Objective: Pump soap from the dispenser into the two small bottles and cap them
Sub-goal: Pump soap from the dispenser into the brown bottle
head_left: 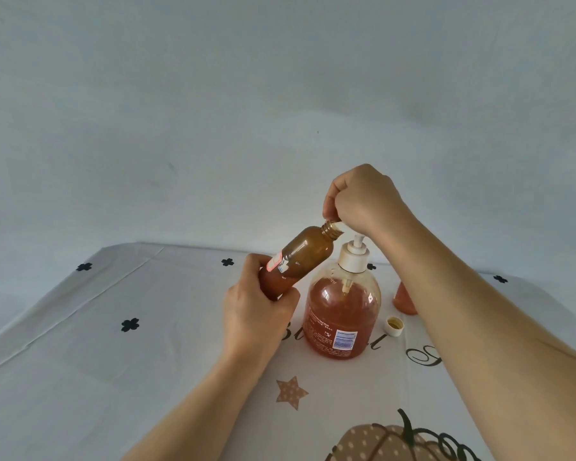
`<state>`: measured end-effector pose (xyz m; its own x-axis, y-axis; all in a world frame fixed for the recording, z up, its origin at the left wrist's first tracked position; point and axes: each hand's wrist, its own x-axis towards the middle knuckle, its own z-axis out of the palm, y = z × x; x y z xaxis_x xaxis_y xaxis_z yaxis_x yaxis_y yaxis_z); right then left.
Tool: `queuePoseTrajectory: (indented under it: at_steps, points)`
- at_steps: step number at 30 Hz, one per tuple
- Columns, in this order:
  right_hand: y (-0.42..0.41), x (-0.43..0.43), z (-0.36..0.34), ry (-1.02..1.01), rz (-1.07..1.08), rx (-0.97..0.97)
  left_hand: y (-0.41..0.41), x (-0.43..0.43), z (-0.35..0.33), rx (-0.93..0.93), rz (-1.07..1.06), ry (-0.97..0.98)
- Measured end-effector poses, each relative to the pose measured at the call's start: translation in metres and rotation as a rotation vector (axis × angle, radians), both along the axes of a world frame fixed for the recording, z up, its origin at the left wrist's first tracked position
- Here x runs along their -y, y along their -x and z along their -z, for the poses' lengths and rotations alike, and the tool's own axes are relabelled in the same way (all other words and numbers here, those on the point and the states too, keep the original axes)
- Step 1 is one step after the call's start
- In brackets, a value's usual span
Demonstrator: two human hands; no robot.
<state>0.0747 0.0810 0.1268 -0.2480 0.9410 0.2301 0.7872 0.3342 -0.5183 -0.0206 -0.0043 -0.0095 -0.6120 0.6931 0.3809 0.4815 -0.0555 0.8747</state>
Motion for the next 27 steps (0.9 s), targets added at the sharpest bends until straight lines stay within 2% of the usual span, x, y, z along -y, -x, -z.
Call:
queuePoseTrajectory:
  at_steps: [17, 27]
  points:
    - [-0.0022, -0.0034, 0.0007, 0.057, -0.101, 0.033, 0.0017, -0.0017, 0.0024, 0.007, 0.010, -0.021]
    - [0.0021, -0.0066, 0.0065, 0.101, -0.004, 0.045, 0.0022, -0.0018, 0.0029, -0.001, -0.007, -0.025]
